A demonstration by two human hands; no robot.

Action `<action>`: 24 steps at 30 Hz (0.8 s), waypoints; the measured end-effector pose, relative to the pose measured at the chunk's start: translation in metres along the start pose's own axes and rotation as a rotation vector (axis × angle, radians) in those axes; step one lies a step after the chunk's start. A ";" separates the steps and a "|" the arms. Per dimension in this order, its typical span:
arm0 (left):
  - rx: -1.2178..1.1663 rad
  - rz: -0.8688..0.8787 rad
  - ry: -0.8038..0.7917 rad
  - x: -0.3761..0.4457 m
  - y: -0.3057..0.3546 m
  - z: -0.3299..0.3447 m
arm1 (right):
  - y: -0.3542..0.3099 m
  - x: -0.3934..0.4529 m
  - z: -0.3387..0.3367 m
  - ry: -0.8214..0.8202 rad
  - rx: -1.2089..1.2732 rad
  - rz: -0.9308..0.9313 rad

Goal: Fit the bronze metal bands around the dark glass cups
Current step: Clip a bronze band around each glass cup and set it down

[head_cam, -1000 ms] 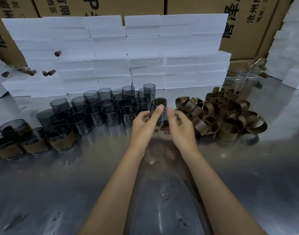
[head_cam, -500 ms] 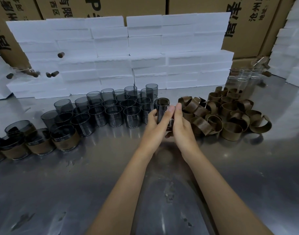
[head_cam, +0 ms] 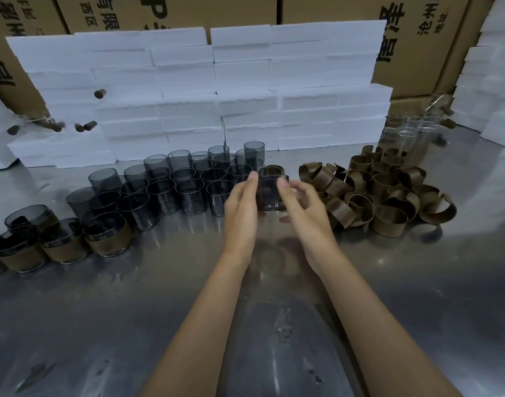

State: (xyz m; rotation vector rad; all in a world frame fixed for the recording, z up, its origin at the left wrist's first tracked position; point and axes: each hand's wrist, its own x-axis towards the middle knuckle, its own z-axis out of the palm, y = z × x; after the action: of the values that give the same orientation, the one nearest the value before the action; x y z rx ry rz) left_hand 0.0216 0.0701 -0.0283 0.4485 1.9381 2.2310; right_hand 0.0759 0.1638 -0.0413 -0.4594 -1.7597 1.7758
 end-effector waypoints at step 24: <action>0.094 0.195 0.076 0.005 -0.009 0.001 | -0.003 -0.001 -0.001 0.120 -0.088 -0.061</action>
State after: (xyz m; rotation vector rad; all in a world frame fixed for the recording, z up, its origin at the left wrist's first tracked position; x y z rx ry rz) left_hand 0.0167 0.0743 -0.0362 0.5976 2.1286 2.3105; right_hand 0.0776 0.1638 -0.0386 -0.5321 -1.7535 1.6009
